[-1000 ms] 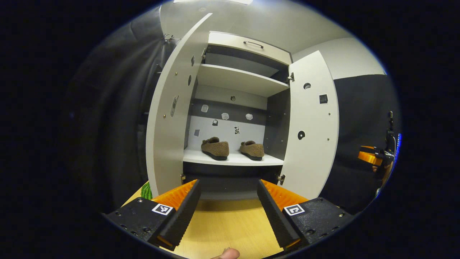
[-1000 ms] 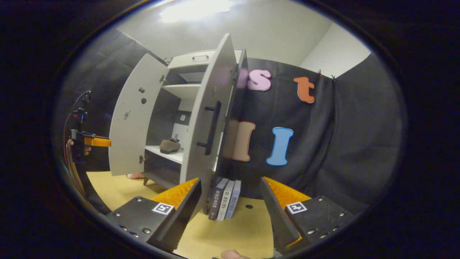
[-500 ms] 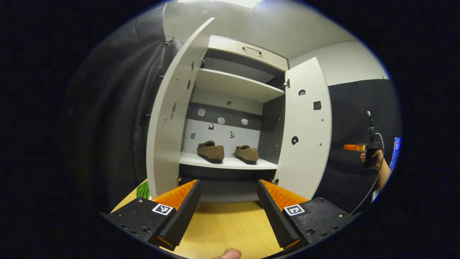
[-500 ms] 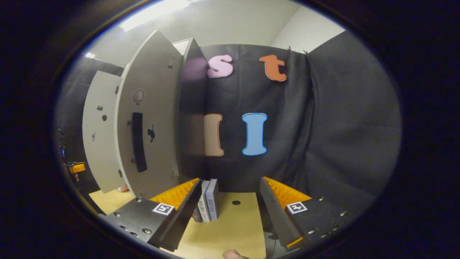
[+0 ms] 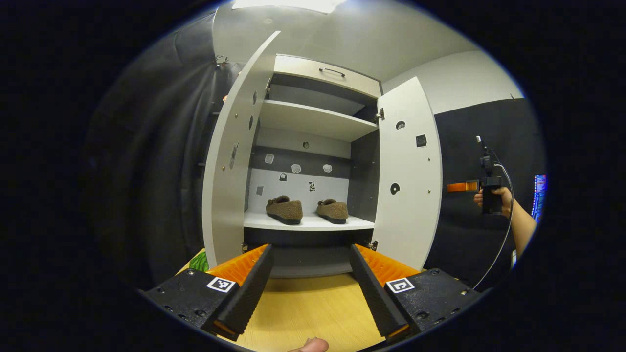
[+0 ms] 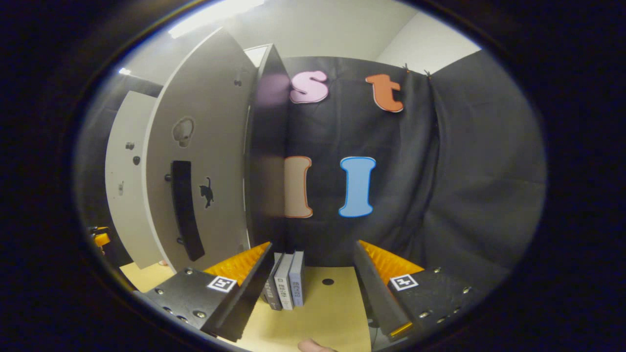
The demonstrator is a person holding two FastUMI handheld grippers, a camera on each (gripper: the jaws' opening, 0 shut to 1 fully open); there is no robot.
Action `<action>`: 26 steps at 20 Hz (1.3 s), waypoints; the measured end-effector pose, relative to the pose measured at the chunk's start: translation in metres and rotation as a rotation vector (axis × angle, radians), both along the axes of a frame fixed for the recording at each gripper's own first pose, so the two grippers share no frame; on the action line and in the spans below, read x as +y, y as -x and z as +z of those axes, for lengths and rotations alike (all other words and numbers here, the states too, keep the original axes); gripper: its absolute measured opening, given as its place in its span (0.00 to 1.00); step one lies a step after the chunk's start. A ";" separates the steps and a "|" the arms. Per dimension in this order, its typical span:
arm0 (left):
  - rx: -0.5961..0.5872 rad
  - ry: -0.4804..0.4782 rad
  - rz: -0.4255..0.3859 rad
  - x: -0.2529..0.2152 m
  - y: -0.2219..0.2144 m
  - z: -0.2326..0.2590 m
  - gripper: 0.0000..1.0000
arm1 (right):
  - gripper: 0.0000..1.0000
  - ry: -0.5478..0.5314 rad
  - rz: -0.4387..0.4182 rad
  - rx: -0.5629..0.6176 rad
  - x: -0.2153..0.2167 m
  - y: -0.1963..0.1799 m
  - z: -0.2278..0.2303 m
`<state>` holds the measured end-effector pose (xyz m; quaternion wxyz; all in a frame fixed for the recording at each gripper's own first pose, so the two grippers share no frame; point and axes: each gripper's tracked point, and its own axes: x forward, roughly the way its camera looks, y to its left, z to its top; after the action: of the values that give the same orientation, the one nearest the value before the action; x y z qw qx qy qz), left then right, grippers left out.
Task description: Grab one shoe with the right hand and put it into the shoe cabinet, grab the other shoe with the left hand and put it into the shoe cabinet; then close the right door with the right hand and the left door with the left hand.
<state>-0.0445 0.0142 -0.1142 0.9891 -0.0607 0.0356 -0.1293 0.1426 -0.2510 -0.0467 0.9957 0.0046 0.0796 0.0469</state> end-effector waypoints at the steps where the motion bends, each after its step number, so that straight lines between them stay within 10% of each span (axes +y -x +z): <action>1: -0.001 0.000 -0.004 0.001 0.000 -0.001 1.00 | 0.98 -0.004 0.014 -0.011 0.011 -0.002 0.005; 19: 0.007 -0.048 0.069 0.045 0.005 -0.014 0.96 | 0.90 0.066 0.267 -0.091 0.244 -0.013 0.025; 26: 0.009 -0.098 0.154 0.087 0.012 -0.014 0.99 | 0.97 0.023 0.327 -0.151 0.268 -0.003 0.019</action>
<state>-0.0564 0.1010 -0.1278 0.9977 -0.0155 0.0414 -0.0508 0.1453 0.0172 -0.0273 0.9779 -0.0234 0.0047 0.2077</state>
